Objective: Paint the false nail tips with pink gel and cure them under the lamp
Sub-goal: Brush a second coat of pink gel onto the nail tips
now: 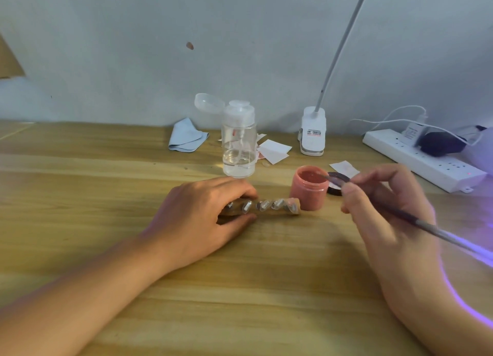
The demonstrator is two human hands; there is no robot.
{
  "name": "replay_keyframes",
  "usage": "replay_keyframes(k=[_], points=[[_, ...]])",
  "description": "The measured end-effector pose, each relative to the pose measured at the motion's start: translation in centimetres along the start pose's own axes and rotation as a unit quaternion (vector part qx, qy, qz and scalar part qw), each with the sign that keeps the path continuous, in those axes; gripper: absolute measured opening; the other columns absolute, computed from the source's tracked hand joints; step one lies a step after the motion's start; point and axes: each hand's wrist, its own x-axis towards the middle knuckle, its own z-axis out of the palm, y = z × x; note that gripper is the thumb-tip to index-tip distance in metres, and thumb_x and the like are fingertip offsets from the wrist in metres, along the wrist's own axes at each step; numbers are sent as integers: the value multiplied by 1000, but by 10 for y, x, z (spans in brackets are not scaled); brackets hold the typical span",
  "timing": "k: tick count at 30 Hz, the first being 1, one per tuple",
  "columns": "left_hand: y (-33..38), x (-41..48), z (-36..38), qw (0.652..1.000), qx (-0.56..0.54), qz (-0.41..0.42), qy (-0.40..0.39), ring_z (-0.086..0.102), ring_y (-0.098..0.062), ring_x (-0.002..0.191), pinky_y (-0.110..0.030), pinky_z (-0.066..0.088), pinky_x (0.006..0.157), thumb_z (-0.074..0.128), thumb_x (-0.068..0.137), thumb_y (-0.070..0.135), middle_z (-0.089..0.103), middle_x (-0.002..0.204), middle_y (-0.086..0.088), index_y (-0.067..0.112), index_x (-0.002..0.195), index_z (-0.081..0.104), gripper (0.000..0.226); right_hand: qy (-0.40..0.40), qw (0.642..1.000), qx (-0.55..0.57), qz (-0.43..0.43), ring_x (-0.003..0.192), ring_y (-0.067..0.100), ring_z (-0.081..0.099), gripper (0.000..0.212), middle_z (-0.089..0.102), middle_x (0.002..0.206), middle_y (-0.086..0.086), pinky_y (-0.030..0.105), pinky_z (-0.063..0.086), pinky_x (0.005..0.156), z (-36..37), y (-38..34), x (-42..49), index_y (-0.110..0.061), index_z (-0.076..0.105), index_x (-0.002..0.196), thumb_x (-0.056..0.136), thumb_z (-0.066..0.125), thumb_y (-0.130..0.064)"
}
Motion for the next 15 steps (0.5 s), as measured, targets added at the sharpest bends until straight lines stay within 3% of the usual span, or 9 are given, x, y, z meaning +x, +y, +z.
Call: replay_keyframes(k=[3, 6, 8, 12, 15], points=[[0, 0, 0, 1000, 3, -2, 2, 60, 2, 78, -30, 53, 63, 76, 83, 40, 66, 96, 26, 37, 102, 65, 22, 4, 999, -47, 21, 73, 10, 66, 8, 74, 80, -4, 17, 50, 68, -2, 0, 5, -19, 65, 88, 86, 68, -12], [2, 0, 0, 1000, 2, -1, 3, 62, 1, 78, -31, 54, 64, 75, 82, 40, 66, 96, 26, 38, 101, 65, 22, 5, 994, -81, 71, 76, 18, 65, 21, 75, 81, -5, 44, 52, 77, -3, 1, 6, -20, 70, 87, 74, 54, -23], [2, 0, 0, 1000, 2, -2, 3, 62, 2, 79, -31, 54, 64, 76, 82, 40, 66, 96, 27, 38, 101, 66, 22, 14, 993, -87, 76, 74, 20, 63, 22, 75, 78, -4, 51, 50, 77, -1, 0, 7, -19, 68, 85, 72, 51, -22], [2, 0, 0, 1000, 3, -4, 4, 61, 3, 79, -30, 54, 64, 76, 81, 39, 66, 96, 28, 38, 101, 66, 22, 32, 992, -72, 98, 59, 12, 55, 17, 71, 66, -1, 32, 45, 60, -2, 5, 8, -13, 64, 77, 72, 52, -23], [2, 0, -1, 1000, 2, -5, 2, 61, 4, 79, -29, 54, 64, 76, 81, 38, 66, 96, 28, 38, 102, 66, 23, 41, 991, -56, 117, 56, 6, 54, 10, 71, 64, 0, 24, 45, 58, -4, 9, 10, -9, 64, 79, 83, 57, -15]])
